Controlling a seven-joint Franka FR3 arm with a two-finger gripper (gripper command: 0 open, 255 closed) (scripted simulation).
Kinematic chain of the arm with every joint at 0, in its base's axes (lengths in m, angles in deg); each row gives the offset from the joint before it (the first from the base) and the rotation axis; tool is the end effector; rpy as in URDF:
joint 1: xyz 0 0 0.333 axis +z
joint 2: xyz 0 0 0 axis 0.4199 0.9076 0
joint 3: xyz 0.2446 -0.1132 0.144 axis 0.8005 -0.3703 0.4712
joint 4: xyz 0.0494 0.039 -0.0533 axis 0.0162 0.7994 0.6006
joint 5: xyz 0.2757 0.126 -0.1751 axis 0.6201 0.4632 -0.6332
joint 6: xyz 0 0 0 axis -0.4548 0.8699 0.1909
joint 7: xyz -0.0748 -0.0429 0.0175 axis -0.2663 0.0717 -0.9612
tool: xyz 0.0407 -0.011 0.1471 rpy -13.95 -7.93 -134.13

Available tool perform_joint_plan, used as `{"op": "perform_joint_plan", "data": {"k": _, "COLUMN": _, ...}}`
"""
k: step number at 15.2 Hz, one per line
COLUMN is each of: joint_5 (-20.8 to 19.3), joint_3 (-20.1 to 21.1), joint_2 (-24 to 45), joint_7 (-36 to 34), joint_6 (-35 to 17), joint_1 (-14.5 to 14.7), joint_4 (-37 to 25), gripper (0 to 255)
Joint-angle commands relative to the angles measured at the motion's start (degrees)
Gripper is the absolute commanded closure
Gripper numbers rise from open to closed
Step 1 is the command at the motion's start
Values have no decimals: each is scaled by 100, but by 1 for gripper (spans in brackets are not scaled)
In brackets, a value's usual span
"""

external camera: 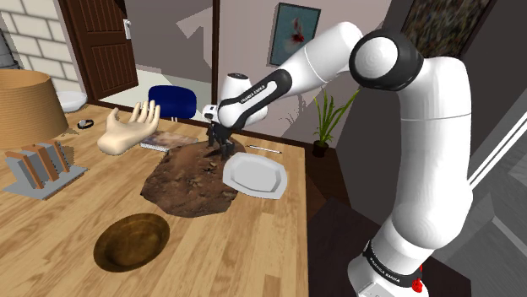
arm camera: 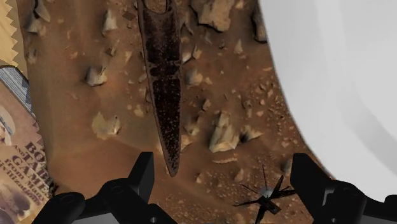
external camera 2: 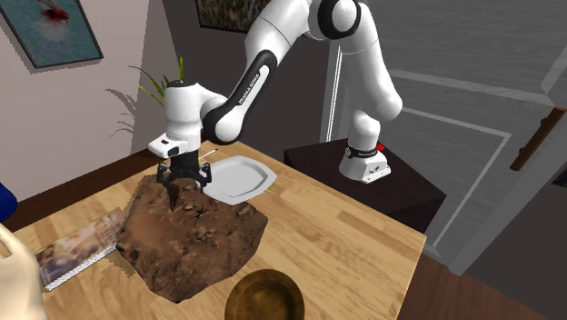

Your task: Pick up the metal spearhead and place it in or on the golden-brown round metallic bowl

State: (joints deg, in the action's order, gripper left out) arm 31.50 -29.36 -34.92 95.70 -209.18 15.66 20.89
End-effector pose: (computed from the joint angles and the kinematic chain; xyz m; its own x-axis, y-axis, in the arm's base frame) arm 0.6226 0.0401 0.2535 0.0632 0.9947 0.0817 0.9766 -0.0785 0.2003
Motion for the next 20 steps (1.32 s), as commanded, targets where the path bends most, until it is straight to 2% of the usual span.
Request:
{"op": "perform_joint_plan", "data": {"k": 1, "joint_5": 53, "joint_3": 51, "joint_2": 295, "joint_7": 380, "joint_6": 225, "joint_1": -156, "joint_4": -544, "gripper": 0}}
{"op": "perform_joint_plan", "data": {"k": 2, "joint_5": 70, "joint_3": 76, "joint_2": 450, "joint_7": 545, "joint_6": 339, "joint_1": -220, "joint_4": -821, "gripper": 0}}
{"op": "perform_joint_plan", "data": {"k": 10, "joint_5": -43, "joint_3": -17, "joint_2": 962, "joint_7": 482, "joint_6": 47, "joint_1": -106, "joint_4": -1041, "gripper": 0}}
{"op": "perform_joint_plan", "data": {"k": 18, "joint_5": -42, "joint_3": -17, "joint_2": 961, "joint_7": 483, "joint_6": 48, "joint_1": -106, "joint_4": -1040, "gripper": 0}}
{"op": "perform_joint_plan", "data": {"k": 19, "joint_5": -42, "joint_3": -17, "joint_2": 961, "joint_7": 483, "joint_6": 48, "joint_1": -106, "joint_4": -1040, "gripper": 255}}
{"op": "perform_joint_plan", "data": {"k": 20, "joint_5": -42, "joint_3": -17, "joint_2": 961, "joint_7": 483, "joint_6": 48, "joint_1": -106, "joint_4": -1040, "gripper": 255}}
